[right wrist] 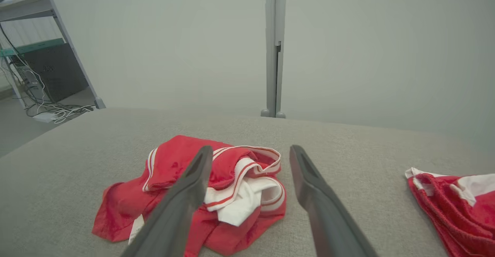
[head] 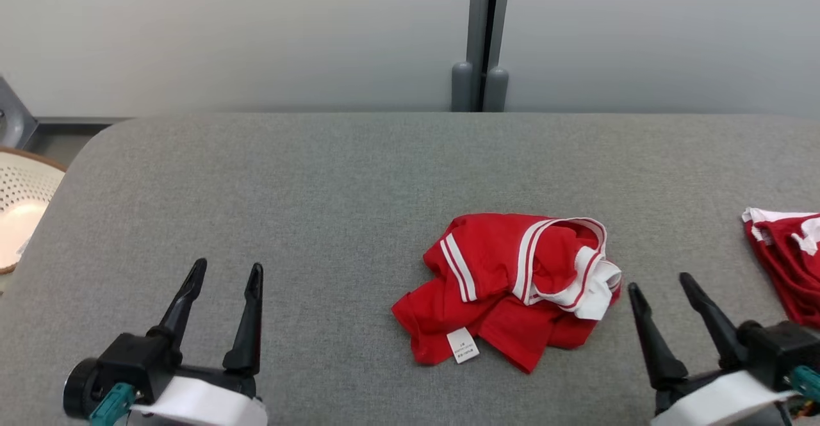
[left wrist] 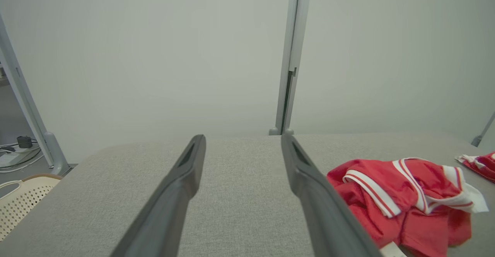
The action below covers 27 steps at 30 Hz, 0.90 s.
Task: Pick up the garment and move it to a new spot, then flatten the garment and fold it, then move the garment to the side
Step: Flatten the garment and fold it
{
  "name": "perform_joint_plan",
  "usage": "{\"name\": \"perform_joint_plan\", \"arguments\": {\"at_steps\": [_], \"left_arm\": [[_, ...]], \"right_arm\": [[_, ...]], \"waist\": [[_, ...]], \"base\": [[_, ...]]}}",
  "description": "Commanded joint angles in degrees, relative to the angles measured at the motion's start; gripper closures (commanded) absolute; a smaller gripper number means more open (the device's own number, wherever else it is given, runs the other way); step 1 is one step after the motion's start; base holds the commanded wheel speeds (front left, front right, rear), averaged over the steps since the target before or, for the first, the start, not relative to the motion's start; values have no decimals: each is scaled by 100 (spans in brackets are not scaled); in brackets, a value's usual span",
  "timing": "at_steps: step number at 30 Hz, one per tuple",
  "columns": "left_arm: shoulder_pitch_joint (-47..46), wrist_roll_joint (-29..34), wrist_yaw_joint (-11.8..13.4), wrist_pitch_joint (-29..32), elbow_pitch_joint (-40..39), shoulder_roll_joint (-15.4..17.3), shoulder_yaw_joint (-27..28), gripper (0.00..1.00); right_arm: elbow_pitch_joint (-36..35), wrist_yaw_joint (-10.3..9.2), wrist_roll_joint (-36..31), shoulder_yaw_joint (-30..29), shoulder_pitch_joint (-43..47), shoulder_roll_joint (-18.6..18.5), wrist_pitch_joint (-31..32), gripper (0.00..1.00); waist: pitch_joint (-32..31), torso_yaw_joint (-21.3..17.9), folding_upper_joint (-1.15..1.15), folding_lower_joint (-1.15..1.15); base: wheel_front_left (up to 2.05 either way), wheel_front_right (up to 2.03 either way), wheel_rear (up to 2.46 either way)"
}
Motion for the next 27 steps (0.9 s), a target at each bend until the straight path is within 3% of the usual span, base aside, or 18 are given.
{"name": "perform_joint_plan", "arguments": {"at_steps": [1, 12, 17, 18, 19, 20, 21, 27], "left_arm": [[-230, 54, -38, -6, -29, -37, -41, 0], [-1109, 128, -258, -310, 343, -394, -346, 0], [-1250, 104, -292, -423, 557, -445, -371, 0], [-1265, 99, -297, -435, 587, -450, -372, 0], [-1271, 97, -301, -449, 614, -453, -374, 0], [-1271, 97, -301, -449, 614, -453, -374, 0], [-1269, 95, -297, -457, 635, -452, -371, 0], [-1264, 74, -270, -501, 718, -402, -328, 0]], "right_arm": [[80, -2, -4, 270, -208, -74, 49, 0], [1422, -2, -148, 1895, -1609, -476, 94, 0], [1980, -2, -493, 2143, -2042, -563, 194, 0], [2058, -2, -528, 2151, -2094, -544, 213, 53], [2106, -2, -548, 2134, -2145, -522, 210, 69], [2106, -2, -548, 2134, -2145, -522, 210, 69], [2151, -2, -575, 2108, -2188, -509, 216, 100], [1940, -2, -474, 1825, -2199, -374, 5, 100]], "waist": [[297, 237, 0, 0], [1085, 958, 0, 0], [1148, 1018, 0, 0], [1147, 1017, 0, 0], [1148, 1014, 0, 0], [1148, 1014, 0, 0], [1144, 1006, 0, 0], [1064, 879, 0, 0]], "base": [[0, 0, 0], [0, 0, 0], [0, 0, 0], [0, 0, 0], [0, 0, 0], [0, 0, 0], [0, 0, 0], [0, 0, 0]]}}
